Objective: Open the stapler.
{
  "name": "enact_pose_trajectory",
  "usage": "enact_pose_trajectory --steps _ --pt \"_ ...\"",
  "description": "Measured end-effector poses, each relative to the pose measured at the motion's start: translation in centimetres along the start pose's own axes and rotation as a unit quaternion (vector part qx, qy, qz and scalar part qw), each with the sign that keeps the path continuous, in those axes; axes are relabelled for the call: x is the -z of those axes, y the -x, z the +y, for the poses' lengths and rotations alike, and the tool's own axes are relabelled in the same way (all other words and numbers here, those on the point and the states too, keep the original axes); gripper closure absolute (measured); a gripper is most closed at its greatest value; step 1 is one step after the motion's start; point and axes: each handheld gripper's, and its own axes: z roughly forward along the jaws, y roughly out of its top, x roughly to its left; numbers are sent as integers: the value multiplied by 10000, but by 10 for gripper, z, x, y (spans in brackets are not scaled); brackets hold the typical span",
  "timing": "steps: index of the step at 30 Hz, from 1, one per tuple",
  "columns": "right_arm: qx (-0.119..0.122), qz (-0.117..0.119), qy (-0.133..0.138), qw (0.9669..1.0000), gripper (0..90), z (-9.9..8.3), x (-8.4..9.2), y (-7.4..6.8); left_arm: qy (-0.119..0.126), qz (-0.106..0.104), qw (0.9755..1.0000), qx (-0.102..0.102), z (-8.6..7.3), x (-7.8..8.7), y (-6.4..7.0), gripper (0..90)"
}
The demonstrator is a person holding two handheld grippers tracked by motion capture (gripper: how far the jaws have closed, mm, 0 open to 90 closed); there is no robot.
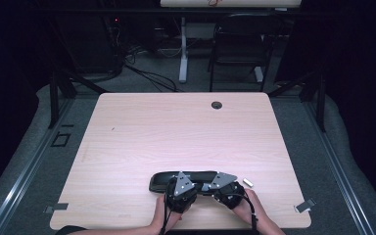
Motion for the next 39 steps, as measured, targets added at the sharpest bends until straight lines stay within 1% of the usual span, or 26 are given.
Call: enact_pose_trajectory --steps 1,2,4,5,6,9,14,20,23,26,35,39 --pt "6 -15 8 10000 886 0 0 0 28 -35 10000 46 0 -1 0 898" --pt "0 -10 20 10000 889 0 0 -1 48 -23 10000 84 -1 -1 0 898" --pt "11 -50 22 10000 889 -1 0 -2 64 43 10000 19 -3 -2 0 898" --pt "13 -79 37 10000 890 -1 0 -2 92 80 9999 25 -3 -2 0 898" --pt "5 -59 67 10000 890 -1 0 -3 101 89 9999 44 -3 -2 0 897" --pt "29 -126 59 9999 900 -1 0 -4 144 21 9998 101 -4 -4 0 897" --pt "34 -165 46 9998 900 -1 0 -5 161 20 9998 124 -4 -4 0 897" --pt "-86 -158 92 9998 900 -1 -1 -5 168 54 9998 107 -4 -5 0 897" --pt "-135 -130 103 9998 900 -2 -1 -4 180 105 9998 78 -3 -4 1 898" --pt "-212 -96 153 9996 900 -3 -1 -3 246 99 9996 80 -1 -3 0 898" --pt "-170 -95 133 9997 900 -3 -1 -3 239 78 9996 117 0 -2 0 898" --pt "-165 -90 140 9997 900 -3 -1 -3 267 51 9996 61 2 -1 1 898"
